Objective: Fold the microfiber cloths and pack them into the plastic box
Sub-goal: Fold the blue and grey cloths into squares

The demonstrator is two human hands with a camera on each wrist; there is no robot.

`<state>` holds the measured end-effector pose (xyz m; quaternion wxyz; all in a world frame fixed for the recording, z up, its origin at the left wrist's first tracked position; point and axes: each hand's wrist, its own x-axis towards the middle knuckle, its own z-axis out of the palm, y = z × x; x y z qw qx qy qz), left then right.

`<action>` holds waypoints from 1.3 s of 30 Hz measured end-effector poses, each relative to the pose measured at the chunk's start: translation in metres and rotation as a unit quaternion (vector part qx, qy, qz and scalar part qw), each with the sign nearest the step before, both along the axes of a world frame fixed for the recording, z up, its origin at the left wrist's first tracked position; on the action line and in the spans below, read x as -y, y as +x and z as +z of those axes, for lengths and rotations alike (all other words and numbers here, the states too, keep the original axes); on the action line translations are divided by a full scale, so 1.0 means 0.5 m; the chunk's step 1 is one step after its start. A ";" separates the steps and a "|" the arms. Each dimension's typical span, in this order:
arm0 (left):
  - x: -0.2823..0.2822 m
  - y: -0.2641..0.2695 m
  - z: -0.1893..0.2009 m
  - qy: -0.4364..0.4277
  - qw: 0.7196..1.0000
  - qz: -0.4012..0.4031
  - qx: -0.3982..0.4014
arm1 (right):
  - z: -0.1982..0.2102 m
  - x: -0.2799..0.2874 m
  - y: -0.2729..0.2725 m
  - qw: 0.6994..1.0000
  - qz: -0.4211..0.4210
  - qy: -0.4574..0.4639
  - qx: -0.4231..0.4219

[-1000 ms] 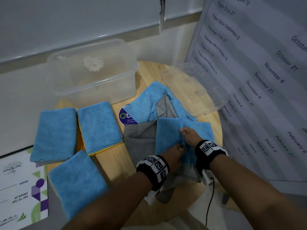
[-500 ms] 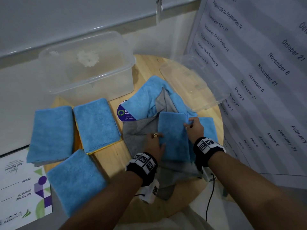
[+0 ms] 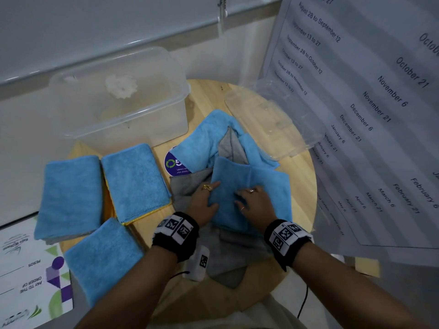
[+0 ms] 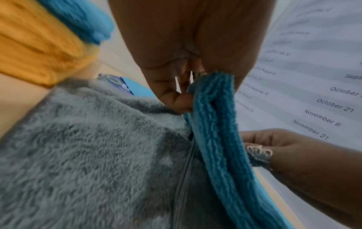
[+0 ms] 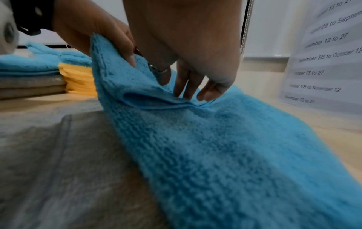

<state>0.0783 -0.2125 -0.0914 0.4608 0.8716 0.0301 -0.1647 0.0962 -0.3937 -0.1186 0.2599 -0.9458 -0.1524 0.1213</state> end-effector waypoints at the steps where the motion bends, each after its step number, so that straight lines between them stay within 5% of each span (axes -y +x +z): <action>1: -0.015 0.000 0.007 0.000 1.000 -0.007 0.011 | 0.003 -0.011 -0.002 1.000 0.004 0.015 -0.024; 4: -0.040 -0.003 0.032 0.011 0.999 -0.048 -0.006 | 0.016 -0.037 0.009 0.981 -0.048 0.139 -0.123; 5: -0.040 -0.006 0.046 0.025 0.997 -0.076 -0.018 | 0.024 -0.042 0.017 0.953 -0.104 0.216 -0.188; 8: -0.007 -0.011 0.081 0.102 0.983 -0.151 -0.030 | 0.039 -0.037 0.043 0.792 -0.271 0.432 -0.336; 11: 0.060 -0.022 0.073 0.023 0.978 -0.198 -0.057 | 0.049 0.006 0.065 0.741 -0.330 0.443 -0.381; 16: 0.166 -0.038 0.035 0.036 0.982 -0.185 -0.005 | 0.029 0.089 0.074 0.816 -0.340 0.337 -0.324; 18: 0.187 -0.046 0.024 0.134 0.968 -0.210 0.014 | 0.018 0.115 0.069 0.819 -0.342 0.326 -0.326; 21: 0.203 -0.064 0.012 0.233 0.946 -0.218 -0.063 | -0.003 0.145 0.068 0.831 -0.326 0.313 -0.325; 26: 0.251 -0.064 0.015 0.295 0.893 -0.338 0.025 | -0.065 0.169 0.079 0.859 -0.328 0.290 -0.266; 31: 0.282 -0.061 0.007 0.262 0.893 -0.366 -0.010 | -0.161 0.201 0.098 0.867 -0.330 0.259 -0.269; 35: 0.289 -0.060 -0.001 0.264 0.888 -0.375 -0.023 | -0.139 0.207 0.110 0.870 -0.329 0.243 -0.273; 39: 0.293 -0.058 -0.003 0.262 0.871 -0.413 -0.037 | -0.007 0.166 0.099 0.902 -0.322 0.144 -0.248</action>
